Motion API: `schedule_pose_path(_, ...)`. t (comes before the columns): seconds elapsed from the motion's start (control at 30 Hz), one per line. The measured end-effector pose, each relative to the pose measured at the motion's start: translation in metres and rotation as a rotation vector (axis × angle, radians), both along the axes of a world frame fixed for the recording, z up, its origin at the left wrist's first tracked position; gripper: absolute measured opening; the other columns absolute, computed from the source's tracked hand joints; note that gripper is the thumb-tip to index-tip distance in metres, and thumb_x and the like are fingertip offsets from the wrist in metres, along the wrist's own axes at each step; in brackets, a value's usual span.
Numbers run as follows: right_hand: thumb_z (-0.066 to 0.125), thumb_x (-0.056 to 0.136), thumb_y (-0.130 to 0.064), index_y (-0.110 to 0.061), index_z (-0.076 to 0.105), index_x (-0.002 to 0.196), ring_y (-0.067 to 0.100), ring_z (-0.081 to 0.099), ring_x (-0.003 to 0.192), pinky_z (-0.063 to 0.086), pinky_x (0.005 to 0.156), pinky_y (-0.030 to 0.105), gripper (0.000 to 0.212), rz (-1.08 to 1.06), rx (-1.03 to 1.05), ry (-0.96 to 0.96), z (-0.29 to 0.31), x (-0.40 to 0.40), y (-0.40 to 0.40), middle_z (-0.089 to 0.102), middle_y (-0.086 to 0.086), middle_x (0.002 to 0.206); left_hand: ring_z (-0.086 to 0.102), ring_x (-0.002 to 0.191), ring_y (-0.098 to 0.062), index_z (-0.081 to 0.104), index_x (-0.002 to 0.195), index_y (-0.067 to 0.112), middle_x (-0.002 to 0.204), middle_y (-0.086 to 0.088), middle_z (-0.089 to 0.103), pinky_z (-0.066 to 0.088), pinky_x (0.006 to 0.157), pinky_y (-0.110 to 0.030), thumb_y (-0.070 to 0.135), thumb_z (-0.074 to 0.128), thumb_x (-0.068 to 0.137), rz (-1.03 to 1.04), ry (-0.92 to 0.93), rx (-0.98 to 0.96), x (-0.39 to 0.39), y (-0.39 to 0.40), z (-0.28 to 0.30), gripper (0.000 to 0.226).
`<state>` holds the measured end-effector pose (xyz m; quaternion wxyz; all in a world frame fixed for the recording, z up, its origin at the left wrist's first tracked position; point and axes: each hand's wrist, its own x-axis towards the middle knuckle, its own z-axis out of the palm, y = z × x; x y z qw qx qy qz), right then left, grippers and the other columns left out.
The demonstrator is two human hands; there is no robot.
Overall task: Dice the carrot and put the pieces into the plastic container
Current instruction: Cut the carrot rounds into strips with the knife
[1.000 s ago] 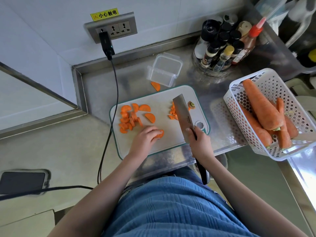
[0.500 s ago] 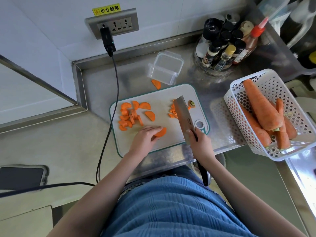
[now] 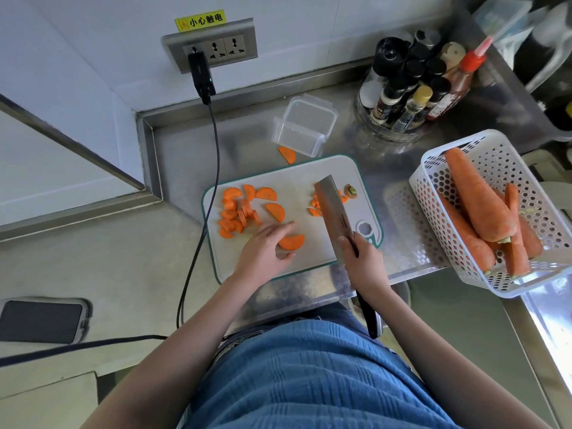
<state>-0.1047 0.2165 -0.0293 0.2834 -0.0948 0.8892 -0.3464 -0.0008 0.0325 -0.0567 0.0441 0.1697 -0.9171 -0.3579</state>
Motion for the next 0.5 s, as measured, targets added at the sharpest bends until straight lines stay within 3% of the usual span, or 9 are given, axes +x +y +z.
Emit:
schedule_pose_path(0.13, 0.042, 0.1, -0.033, -0.006, 0.053, 0.086, 0.022, 0.052, 0.062, 0.042, 0.056, 0.035, 0.032, -0.012, -0.002, 0.005, 0.001, -0.001, 0.0, 0.055, 0.004, 0.068, 0.05, 0.116, -0.025, 0.055, 0.126, 0.002, 0.122, -0.013, 0.057, 0.038, 0.1, -0.03, 0.011, 0.065, 0.085, 0.17, 0.088, -0.108, -0.016, -0.012, 0.002, 0.043)
schedule_pose_path(0.27, 0.042, 0.099, -0.033, -0.006, 0.054, 0.086, 0.023, 0.052, 0.06, 0.05, 0.057, 0.043, 0.032, -0.023, -0.009, 0.007, 0.001, -0.002, -0.001, 0.055, 0.006, 0.067, 0.039, 0.126, -0.036, 0.051, 0.132, 0.001, 0.138, -0.016, 0.047, 0.028, 0.107, -0.041, 0.008, 0.059, 0.087, -0.028, -0.189, -0.259, -0.039, -0.032, -0.003, 0.046)
schedule_pose_path(0.4, 0.042, 0.1, -0.033, -0.007, 0.054, 0.087, 0.023, 0.052, 0.059, 0.05, 0.056, 0.043, 0.031, -0.026, -0.008, -0.006, 0.002, -0.004, -0.003, 0.053, 0.005, 0.065, 0.047, 0.115, -0.032, 0.06, 0.116, 0.006, 0.121, -0.011, 0.057, 0.037, 0.095, -0.04, 0.006, 0.065, 0.083, -0.075, -0.227, -0.261, -0.044, -0.041, -0.001, 0.034)
schedule_pose_path(0.5, 0.042, 0.1, -0.032, -0.008, 0.053, 0.085, 0.02, 0.049, 0.057, 0.045, 0.054, 0.037, 0.031, -0.032, -0.02, -0.022, 0.002, -0.005, -0.004, 0.053, 0.004, 0.065, 0.054, 0.097, -0.032, 0.058, 0.097, 0.005, 0.099, -0.011, 0.061, 0.041, 0.079, -0.04, 0.008, 0.07, 0.078, -0.075, -0.186, -0.248, -0.047, -0.043, 0.005, 0.023)
